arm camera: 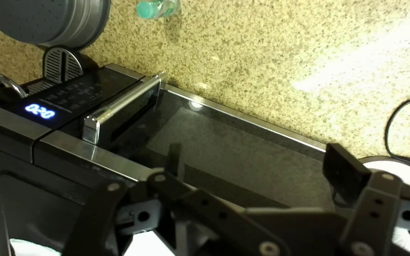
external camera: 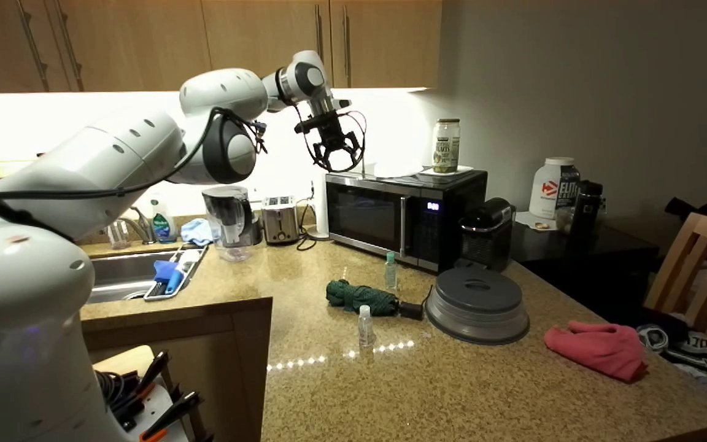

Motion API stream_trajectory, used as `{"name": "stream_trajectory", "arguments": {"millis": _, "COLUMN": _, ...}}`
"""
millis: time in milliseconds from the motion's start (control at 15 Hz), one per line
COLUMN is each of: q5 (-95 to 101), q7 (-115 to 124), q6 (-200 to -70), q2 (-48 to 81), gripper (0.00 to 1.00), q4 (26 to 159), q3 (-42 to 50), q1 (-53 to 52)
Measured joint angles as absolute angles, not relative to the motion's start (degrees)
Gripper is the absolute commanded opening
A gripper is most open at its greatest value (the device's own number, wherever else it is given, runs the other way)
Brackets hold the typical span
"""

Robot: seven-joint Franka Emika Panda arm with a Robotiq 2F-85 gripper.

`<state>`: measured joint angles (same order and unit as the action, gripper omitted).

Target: Close the microwave door

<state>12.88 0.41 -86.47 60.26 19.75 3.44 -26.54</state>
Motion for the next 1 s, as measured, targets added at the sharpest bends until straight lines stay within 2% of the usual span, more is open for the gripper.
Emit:
{"name": "stream_trajectory", "arguments": {"millis": 533, "q5": 11.7, "q7": 0.5, "q6": -84.4, "q2": 59.7, "gripper": 1.0, "q4": 19.8, "q3": 2.6, "q1": -26.5}}
{"name": "stream_trajectory", "arguments": {"millis": 1000, "q5": 11.6, "q7": 0.5, "q6": -76.5, "q2": 58.7, "gripper": 1.0, "q4": 19.8, "q3": 2.3, "q1": -26.7}}
